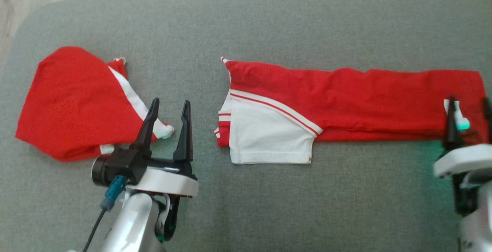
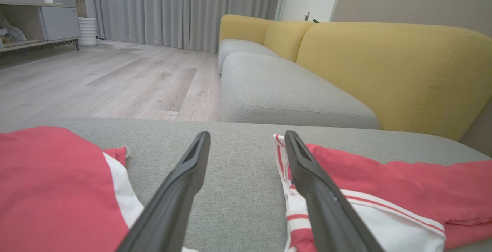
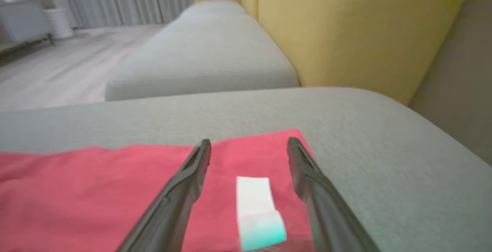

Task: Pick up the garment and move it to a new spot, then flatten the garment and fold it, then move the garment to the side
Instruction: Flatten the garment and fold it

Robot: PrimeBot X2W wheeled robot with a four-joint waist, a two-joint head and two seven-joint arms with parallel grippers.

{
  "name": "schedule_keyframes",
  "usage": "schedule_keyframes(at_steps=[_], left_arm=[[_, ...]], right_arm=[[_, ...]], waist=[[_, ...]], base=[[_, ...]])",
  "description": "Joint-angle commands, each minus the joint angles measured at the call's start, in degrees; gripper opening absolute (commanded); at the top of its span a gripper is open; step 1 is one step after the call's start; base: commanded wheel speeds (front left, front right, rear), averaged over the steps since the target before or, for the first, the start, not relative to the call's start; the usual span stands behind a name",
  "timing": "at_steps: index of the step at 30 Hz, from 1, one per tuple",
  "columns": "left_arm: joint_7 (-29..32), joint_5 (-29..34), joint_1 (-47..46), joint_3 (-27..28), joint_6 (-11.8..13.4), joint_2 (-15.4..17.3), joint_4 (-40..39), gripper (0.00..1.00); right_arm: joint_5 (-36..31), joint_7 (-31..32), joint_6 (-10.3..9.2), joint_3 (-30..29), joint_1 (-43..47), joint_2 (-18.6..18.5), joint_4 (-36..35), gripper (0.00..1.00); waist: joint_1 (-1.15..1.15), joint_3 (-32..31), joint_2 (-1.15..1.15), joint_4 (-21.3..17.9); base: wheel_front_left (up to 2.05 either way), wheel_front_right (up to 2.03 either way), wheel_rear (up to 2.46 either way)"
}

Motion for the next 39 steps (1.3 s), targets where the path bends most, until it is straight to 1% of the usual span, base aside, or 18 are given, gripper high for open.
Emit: schedule_keyframes(at_steps=[1, 6, 8, 10, 15, 19, 26, 31, 34, 35, 36, 37, 39], left_arm=[[-0.54, 0.53, -2.50, 2.43, -0.09, 0.08, -1.53, 1.00], [-0.54, -0.44, -3.64, 1.66, -0.03, 0.04, -1.92, 1.00], [-0.54, -0.75, -4.07, 1.24, 0.11, 0.03, -2.06, 1.00], [-0.54, -0.99, -4.34, 1.24, 0.17, 0.03, -1.85, 1.00], [-0.54, -0.90, -4.74, 1.57, 0.25, 0.03, -1.46, 1.00], [-0.54, -0.74, -5.05, 2.07, 0.10, 0.02, -1.40, 1.00], [-0.54, -0.14, -5.14, 2.85, -0.18, 0.02, -1.41, 1.00], [-0.54, -0.22, -4.96, 2.78, -0.17, 0.02, -1.37, 1.00], [-0.54, -0.37, -4.97, 2.52, -0.07, 0.02, -1.51, 1.00], [-0.54, -0.39, -5.00, 2.52, -0.05, 0.02, -1.55, 1.00], [-0.54, -0.37, -5.05, 2.61, -0.02, 0.02, -1.60, 1.00], [-0.54, -0.35, -5.11, 2.75, 0.02, 0.02, -1.66, 1.00], [-0.54, -0.28, -5.19, 3.09, 0.03, 0.02, -1.72, 1.00]], right_arm=[[-1.40, 1.13, -0.04, -0.80, -2.40, -0.74, -0.13, 1.00], [-5.24, 6.26, -0.04, -11.38, -6.96, 0.77, 5.75, 1.00], [-5.83, 7.63, -0.04, -14.29, -8.43, 1.49, 7.24, 1.00], [-6.26, 8.22, -0.04, -15.67, -9.40, 2.06, 8.33, 1.00], [-6.00, 10.59, -0.04, -16.17, -10.38, 3.23, 11.01, 1.00], [-5.29, 11.04, -0.04, -16.23, -10.95, 3.76, 11.60, 1.00], [-8.33, 10.24, -0.04, -18.53, -11.00, 4.01, 11.04, 1.00], [-8.25, 12.13, -0.04, -18.12, -10.86, 4.33, 12.20, 1.00], [-6.83, 12.52, -0.04, -16.65, -10.97, 4.47, 12.57, 1.00], [-5.98, 12.88, -0.04, -15.91, -11.02, 4.52, 12.77, 0.74], [-5.19, 13.13, -0.04, -15.25, -11.08, 4.55, 12.77, 0.08], [-4.60, 13.24, -0.04, -14.76, -11.06, 4.57, 12.60, 0.00], [-3.67, 13.52, -0.04, -14.09, -10.92, 4.60, 12.21, 0.00]], waist=[[-0.01, 0.81, 0.00, 0.21], [-0.01, 3.23, 0.00, 0.92], [-0.01, 3.99, 0.00, 1.18], [-0.01, 4.48, 0.00, 1.35], [-0.01, 5.27, 0.00, 1.31], [-0.01, 5.68, 0.00, 1.13], [-0.01, 5.79, 0.00, 0.73], [-0.01, 5.63, 0.00, 0.51], [-0.01, 5.77, 0.00, 0.51], [-0.01, 5.84, 0.00, 0.50], [-0.01, 5.97, 0.00, 0.45], [-0.01, 6.09, 0.00, 0.43], [-0.01, 6.23, 0.00, 0.36]], base=[[0.00, 0.00, 0.00], [0.00, 0.00, 0.00], [0.00, 0.00, 0.00], [0.00, 0.00, 0.00], [0.00, 0.00, 0.00], [0.00, 0.00, 0.00], [0.00, 0.00, 0.00], [0.00, 0.00, 0.00], [0.00, 0.00, 0.00], [0.00, 0.00, 0.00], [0.00, 0.00, 0.00], [0.00, 0.00, 0.00], [0.00, 0.00, 0.00]])
